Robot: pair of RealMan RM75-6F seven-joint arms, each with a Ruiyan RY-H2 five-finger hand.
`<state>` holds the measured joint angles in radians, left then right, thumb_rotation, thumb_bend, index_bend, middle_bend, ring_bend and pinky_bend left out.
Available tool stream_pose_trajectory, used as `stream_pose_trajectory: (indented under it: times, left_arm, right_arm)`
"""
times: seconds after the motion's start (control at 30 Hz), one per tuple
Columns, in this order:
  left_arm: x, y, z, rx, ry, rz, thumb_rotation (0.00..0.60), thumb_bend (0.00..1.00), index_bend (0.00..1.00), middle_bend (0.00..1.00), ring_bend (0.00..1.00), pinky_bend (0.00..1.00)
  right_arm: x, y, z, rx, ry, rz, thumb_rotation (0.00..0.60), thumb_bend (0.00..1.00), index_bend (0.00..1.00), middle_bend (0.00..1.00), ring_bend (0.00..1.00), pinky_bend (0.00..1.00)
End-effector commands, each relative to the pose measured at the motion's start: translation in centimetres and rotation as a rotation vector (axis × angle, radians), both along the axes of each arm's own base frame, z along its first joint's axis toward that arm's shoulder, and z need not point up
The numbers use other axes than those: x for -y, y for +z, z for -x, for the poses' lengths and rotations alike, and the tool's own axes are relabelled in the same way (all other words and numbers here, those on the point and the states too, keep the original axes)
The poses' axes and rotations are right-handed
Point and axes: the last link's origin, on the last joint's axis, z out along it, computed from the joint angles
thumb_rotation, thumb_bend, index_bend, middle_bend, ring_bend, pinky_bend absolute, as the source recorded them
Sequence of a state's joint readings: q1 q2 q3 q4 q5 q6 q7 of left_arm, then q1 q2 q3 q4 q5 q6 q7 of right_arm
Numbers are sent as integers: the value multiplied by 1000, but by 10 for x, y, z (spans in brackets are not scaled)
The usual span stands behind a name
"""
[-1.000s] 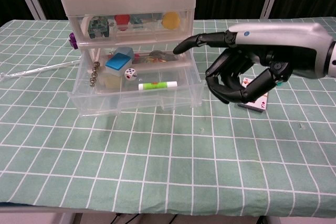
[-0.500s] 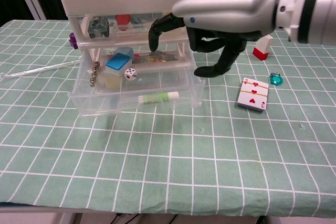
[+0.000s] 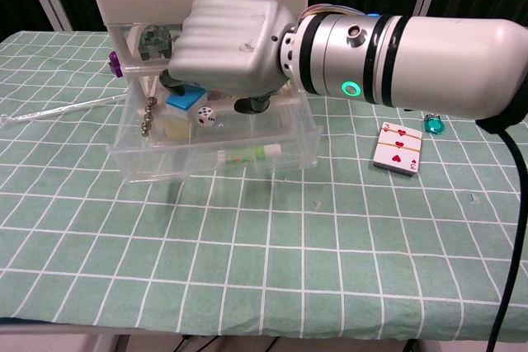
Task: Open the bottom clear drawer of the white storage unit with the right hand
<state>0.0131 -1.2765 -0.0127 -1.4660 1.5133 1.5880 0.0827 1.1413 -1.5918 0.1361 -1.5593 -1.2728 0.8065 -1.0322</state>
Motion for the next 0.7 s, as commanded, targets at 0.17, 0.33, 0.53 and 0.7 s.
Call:
stream_pose_trajectory:
  times: [0.17,0.33,0.53,0.7]
  left_arm:
    - [2,1,2,0,6,-5,600,45,291,192,165,189]
    - [1,1,1,1,4,-4,600,45,291,192,165,189]
    - [2,1,2,1,9,-7,600,45,290,192,165,189]
    - [4,1,3,2,13,-11,600,45,291,192,165,189]
  right_arm:
    - [-2,-13,0,12,43,-34,600,226,318,963,1000,1000]
    - [3,-18,4,-14,49,-29,600,227,337,963,1000,1000]
    - [6,-23,3,-28,48,-28,600,227,346,963,1000,1000]
    - [8,-26,2,-40,50,-21,600,232,375,963,1000,1000]
